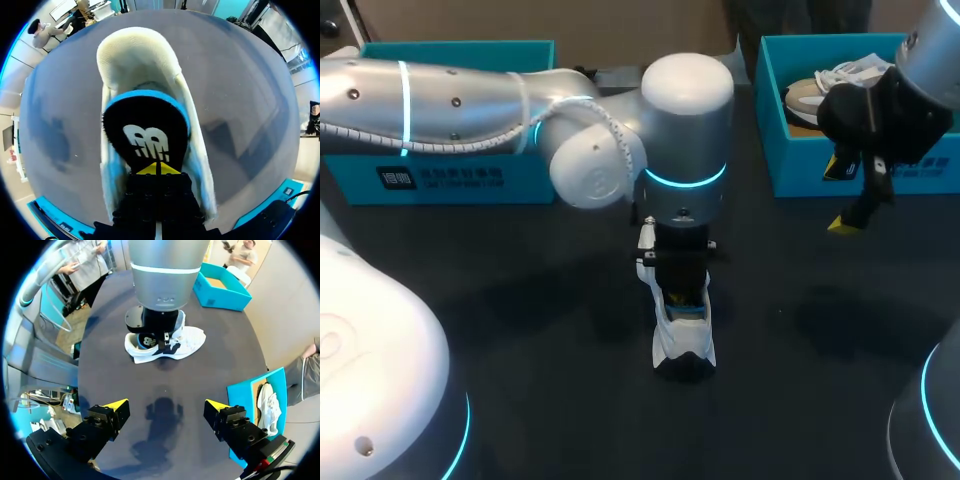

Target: Take the shoe out of the shoebox, open the shoe tongue, remove and reinsert the insole, then place the shoe into the shoebox

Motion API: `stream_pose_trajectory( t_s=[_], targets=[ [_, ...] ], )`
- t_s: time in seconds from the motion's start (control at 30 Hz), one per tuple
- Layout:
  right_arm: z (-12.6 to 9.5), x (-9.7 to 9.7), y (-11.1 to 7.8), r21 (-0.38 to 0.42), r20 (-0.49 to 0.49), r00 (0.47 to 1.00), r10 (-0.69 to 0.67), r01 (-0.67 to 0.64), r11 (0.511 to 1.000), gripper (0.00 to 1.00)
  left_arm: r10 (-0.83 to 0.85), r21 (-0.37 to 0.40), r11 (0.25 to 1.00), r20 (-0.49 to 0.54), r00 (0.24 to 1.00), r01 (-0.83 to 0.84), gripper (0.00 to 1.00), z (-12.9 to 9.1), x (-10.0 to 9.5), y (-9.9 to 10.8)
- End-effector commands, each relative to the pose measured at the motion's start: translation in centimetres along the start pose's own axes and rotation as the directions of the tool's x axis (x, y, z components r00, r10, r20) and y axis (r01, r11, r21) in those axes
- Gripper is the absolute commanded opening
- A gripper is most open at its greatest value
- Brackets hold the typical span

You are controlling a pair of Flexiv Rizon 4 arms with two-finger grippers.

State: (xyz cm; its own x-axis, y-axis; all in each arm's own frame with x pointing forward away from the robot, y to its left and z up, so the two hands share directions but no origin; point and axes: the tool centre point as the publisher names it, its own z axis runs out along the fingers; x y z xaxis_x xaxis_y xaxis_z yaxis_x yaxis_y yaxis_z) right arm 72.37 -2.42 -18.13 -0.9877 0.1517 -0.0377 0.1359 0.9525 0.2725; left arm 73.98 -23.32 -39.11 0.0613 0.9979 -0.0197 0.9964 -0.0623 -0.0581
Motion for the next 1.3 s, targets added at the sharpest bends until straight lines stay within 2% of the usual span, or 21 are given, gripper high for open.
stream_pose_trajectory(
  t_s=[0.03,0.23,0.67,0.97,1.3],
  targets=[
    [0.1,-0.1,0.1,0.003,-0.001,1.0,0.001,-0.001,1.0,1.0,0.01,0.005,1.0,0.015,1.0,-0.01,0.0,-1.4,0.1,-0.5],
    [0.1,-0.1,0.1,0.003,-0.001,1.0,0.001,-0.001,1.0,1.0,0.022,0.048,0.999,0.04,0.999,-0.024,0.0,-2.4,-0.2,-1.4],
    [0.1,-0.1,0.1,0.003,-0.001,1.0,0.001,-0.001,1.0,1.0,0.021,0.058,0.998,0.016,1.0,-0.022,0.0,0.5,-0.4,-2.6],
    [0.1,-0.1,0.1,0.003,-0.001,1.0,0.001,-0.001,1.0,1.0,0.016,0.081,0.997,0.063,0.998,-0.021,0.0,-1.9,0.3,-3.4],
    [0.1,-0.1,0.1,0.003,-0.001,1.0,0.001,-0.001,1.0,1.0,0.047,0.104,0.993,0.068,0.997,-0.054,0.0,-0.6,-0.1,-5.6]
  ],
)
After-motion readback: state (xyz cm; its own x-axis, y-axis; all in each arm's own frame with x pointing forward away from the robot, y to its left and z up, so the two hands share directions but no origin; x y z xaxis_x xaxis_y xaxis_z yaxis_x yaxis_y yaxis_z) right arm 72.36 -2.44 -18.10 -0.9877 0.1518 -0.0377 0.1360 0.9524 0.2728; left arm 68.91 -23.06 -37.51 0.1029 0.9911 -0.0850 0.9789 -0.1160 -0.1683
